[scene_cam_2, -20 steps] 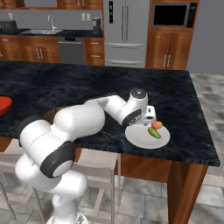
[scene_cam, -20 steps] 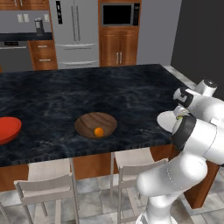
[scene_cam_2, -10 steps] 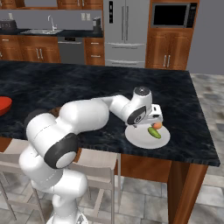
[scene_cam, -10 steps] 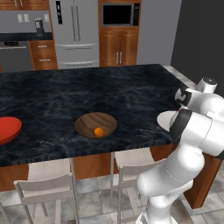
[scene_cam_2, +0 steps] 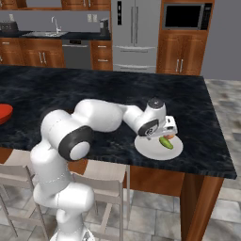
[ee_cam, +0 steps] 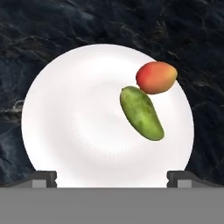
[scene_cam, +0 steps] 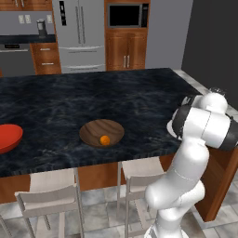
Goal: Take the fruits from the plate on the dining counter and place two fruits in each bowl.
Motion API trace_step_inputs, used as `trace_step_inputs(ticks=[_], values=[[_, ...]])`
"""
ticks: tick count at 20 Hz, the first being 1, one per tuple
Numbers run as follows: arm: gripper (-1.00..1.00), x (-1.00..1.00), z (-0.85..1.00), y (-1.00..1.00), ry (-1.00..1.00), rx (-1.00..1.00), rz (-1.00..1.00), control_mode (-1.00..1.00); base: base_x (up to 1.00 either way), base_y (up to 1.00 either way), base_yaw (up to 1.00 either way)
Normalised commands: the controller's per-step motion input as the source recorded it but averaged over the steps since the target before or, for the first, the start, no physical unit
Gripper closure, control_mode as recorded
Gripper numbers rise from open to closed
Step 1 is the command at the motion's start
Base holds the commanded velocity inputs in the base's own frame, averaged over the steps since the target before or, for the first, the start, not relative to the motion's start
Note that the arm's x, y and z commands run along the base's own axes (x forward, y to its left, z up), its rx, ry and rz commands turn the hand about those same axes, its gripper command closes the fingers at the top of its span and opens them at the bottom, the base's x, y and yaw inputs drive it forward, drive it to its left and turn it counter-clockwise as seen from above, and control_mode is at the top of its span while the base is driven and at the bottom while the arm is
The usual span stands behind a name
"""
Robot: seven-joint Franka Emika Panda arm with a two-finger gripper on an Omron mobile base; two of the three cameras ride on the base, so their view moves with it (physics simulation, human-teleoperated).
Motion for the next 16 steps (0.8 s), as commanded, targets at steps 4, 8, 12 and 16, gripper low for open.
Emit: trace_step_inputs(ticks=[4, 8, 12, 16], values=[[-1.0, 0.26, -0.23, -0.26, 0.0, 0.0, 0.06, -1.0, 0.0, 0.0, 0.0], [-1.0, 0.33, -0.13, -0.2, 0.01, 0.0, 0.04, -1.0, 0.0, 0.0, 0.0], [-1.0, 0.27, -0.11, -0.15, 0.05, 0.0, 0.02, -1.0, 0.0, 0.0, 0.0], [-1.0, 0.24, -0.22, 0.0, 0.06, 0.0, 0.0, -1.0, 0.0, 0.0, 0.0]])
